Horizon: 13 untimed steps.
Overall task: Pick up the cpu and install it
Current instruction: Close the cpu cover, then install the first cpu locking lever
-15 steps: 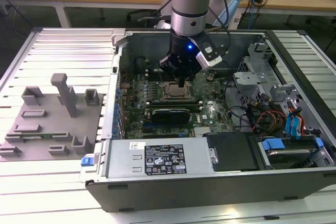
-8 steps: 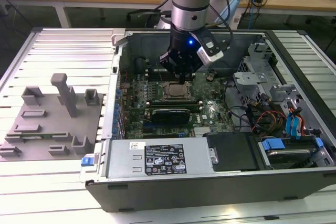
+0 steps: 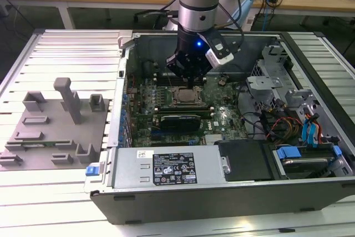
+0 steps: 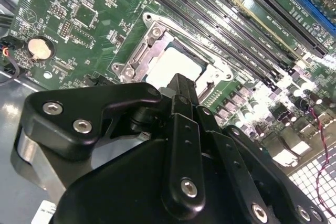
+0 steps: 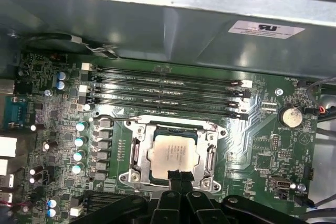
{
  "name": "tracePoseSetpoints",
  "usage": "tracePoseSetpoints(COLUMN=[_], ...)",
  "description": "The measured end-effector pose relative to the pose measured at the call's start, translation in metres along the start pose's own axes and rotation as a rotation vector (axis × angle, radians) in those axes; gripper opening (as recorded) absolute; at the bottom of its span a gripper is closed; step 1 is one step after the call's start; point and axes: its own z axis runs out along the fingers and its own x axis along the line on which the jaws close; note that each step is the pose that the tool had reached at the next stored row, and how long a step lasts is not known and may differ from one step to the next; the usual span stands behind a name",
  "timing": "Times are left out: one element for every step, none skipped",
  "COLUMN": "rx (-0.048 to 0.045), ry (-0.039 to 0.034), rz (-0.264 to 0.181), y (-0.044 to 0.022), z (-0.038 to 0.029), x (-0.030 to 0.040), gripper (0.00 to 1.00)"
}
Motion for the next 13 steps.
tracePoseSetpoints(rx=[0.0000,0.0000,0.0000,0.0000,-0.0001,0.0000,-0.0001,0.0000,0.0000,0.0000,0.0000,0.0000,0.0000], ry=[0.0000,0.0000,0.0000,0.0000,0.0000,0.0000,0.0000,0.0000,0.0000,0.0000,0.0000,0.0000,0.0000], rz=[0.000,0.000,0.000,0.000,0.000,0.000,0.000,0.000,0.000,0.000,0.000,0.000,0.000], y=[0.0000,0.0000,0.0000,0.0000,0.0000,0.0000,0.0000,0.0000,0.0000,0.0000,0.0000,0.0000,0.0000], z=[0.0000,0.0000,0.0000,0.0000,0.0000,0.0000,0.0000,0.0000,0.0000,0.0000,0.0000,0.0000,0.0000], x=[0.0000,0.0001,0.0001,0.0001,0.0001,0.0001,0.0001,0.0001,0.0001,0.0002,0.0002,0.0002,0.0003], gripper=[0.11,0.11,0.11,0.11,0.11,0.11,0.11,0.11,0.11,0.11,0.11,0.11,0.11])
